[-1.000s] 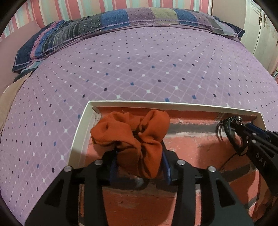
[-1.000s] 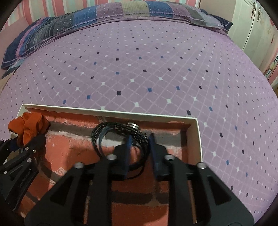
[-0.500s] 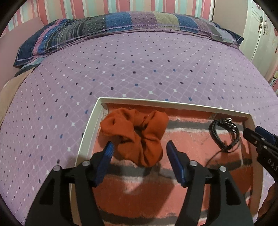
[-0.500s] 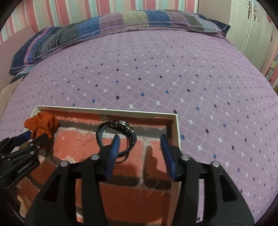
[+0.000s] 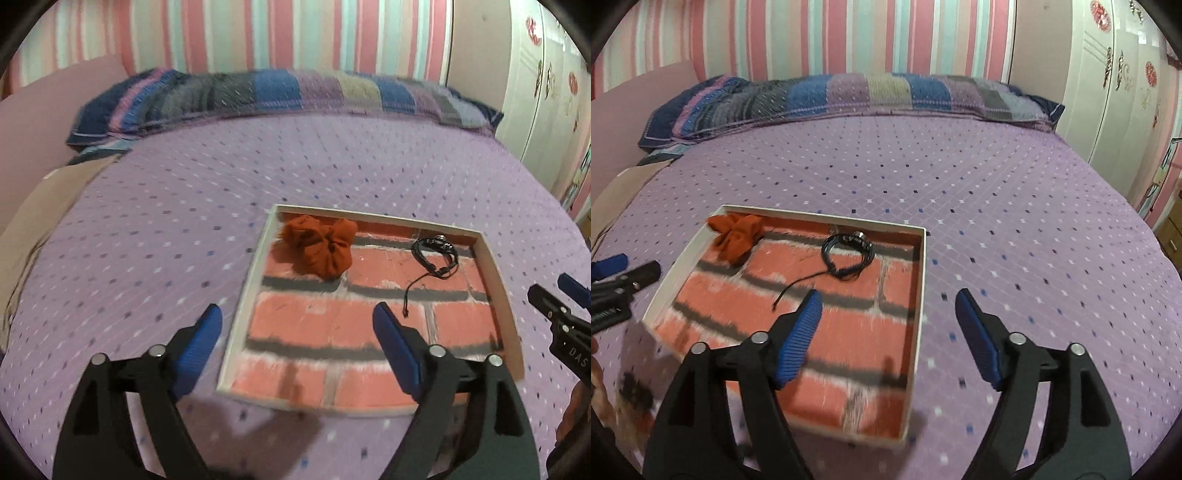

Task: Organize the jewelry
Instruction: 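Open both tools to drop the scrunchie and bracelet into the tray, then grasp the cream scrunchie with the left tool while the right tool grasps the red-bead hair tie, then carry the cream scrunchie and red-bead hair tie over the tray with both tools, then open both tools to release the cream scrunchie and hair tie into the tray, then move both open tools back toward the remaining jewelry on the bed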

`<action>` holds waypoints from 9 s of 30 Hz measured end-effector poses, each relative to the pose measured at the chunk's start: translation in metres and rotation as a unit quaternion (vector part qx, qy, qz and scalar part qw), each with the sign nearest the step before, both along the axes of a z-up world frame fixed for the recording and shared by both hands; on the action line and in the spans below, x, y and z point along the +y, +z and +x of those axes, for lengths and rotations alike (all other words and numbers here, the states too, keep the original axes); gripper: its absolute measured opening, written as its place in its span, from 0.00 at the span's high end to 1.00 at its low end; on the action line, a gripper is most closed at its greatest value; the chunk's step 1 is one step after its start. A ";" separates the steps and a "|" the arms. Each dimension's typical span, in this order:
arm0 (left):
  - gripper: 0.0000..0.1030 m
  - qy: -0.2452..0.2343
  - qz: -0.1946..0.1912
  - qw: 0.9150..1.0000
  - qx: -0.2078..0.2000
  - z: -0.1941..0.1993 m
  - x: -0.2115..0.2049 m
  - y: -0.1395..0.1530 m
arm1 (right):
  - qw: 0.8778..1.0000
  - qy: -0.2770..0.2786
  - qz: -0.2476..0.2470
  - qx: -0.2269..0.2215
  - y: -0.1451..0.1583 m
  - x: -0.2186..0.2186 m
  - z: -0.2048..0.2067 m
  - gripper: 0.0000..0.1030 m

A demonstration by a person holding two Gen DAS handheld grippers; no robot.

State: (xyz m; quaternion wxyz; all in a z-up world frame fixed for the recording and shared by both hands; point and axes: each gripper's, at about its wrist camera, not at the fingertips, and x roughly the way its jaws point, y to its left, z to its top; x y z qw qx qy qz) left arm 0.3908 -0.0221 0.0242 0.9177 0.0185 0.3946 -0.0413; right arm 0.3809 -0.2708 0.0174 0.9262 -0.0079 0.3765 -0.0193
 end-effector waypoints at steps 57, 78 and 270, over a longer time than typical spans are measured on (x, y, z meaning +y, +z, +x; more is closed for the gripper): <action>0.14 0.055 0.010 0.998 -0.037 -0.268 0.095 -0.050 | 0.999 0.013 0.015 -0.041 -0.055 0.028 -0.287 0.05; 0.14 0.055 -0.002 0.998 -0.027 -0.223 0.113 -0.066 | 0.998 0.047 0.041 -0.003 -0.085 0.074 -0.293 0.15; 0.11 0.004 0.020 0.998 -0.051 -0.149 0.071 0.034 | 0.997 -0.001 -0.017 -0.069 0.028 -0.017 -0.138 0.04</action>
